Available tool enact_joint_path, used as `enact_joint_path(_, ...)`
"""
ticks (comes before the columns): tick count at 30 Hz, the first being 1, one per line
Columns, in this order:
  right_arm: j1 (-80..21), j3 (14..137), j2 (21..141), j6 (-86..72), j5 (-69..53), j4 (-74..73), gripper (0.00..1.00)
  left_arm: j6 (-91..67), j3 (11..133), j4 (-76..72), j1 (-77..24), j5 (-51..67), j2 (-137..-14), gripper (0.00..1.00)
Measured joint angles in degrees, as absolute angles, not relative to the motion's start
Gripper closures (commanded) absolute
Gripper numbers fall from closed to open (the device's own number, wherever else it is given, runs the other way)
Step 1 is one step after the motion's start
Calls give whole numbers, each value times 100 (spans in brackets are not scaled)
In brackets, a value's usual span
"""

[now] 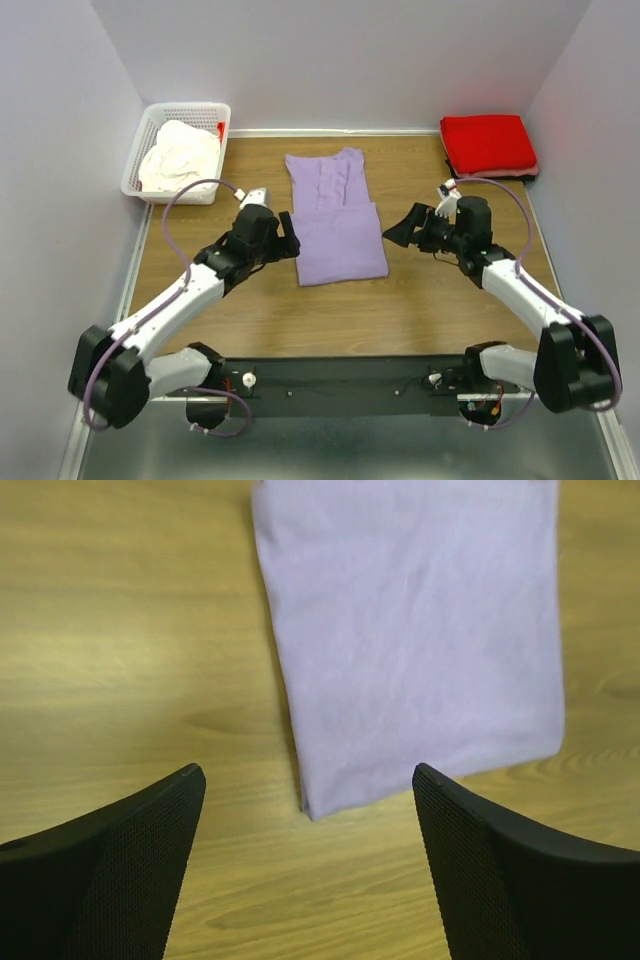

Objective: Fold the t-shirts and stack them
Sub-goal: Fold the tshirt

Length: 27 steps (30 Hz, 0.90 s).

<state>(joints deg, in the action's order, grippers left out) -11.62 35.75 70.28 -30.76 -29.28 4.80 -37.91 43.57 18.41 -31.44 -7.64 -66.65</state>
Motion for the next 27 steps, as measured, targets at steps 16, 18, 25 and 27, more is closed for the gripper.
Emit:
enact_joint_path(16,-1162,4423,5937,-2558,-934,-2018,0,-3299,3868,1806,-3120,-1763,-3424,3)
enact_joint_path(18,-1162,4539,5933,-2493,-919,-2137,0,-3328,3745,1765,-3118,-1765,-3166,2)
enact_joint_path(25,-1162,4722,5734,-2233,-930,-2357,0,-3531,3656,1669,-3118,-2073,-2613,2)
enact_joint_path(27,-1162,4753,5684,-2222,-950,-2357,0,-3865,3662,1831,-3118,-2305,-2571,2)
